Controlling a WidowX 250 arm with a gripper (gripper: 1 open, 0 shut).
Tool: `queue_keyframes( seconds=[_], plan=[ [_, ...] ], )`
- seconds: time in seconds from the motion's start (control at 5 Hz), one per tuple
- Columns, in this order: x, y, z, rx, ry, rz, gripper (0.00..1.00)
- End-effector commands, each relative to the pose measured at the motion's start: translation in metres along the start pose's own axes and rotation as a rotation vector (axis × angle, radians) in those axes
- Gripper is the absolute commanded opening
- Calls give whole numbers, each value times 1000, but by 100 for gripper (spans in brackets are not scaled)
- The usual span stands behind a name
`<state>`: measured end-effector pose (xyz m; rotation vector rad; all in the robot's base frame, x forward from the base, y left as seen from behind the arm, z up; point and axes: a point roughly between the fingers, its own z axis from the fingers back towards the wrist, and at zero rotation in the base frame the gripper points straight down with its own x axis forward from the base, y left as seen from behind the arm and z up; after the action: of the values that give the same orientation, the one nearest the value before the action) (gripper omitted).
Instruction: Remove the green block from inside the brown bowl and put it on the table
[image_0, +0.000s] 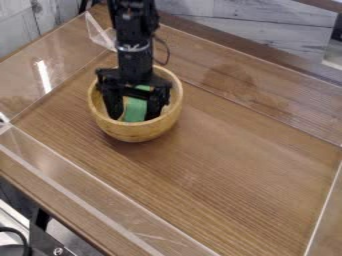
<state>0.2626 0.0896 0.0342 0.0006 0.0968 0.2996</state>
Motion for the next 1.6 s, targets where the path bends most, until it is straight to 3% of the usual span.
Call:
queue_keyframes(
  seconds=[0.0, 0.4, 0.8, 1.2, 1.4],
  plan=[
    [9, -1, 15, 0, -41, -15, 0],
    [6, -13, 31, 2, -45, -75, 0],
    [6, -5, 54, -5, -46, -87, 0],
    [7, -2, 58, -16, -42, -95, 0],
    [1, 4, 73, -24, -39, -66, 0]
  ],
)
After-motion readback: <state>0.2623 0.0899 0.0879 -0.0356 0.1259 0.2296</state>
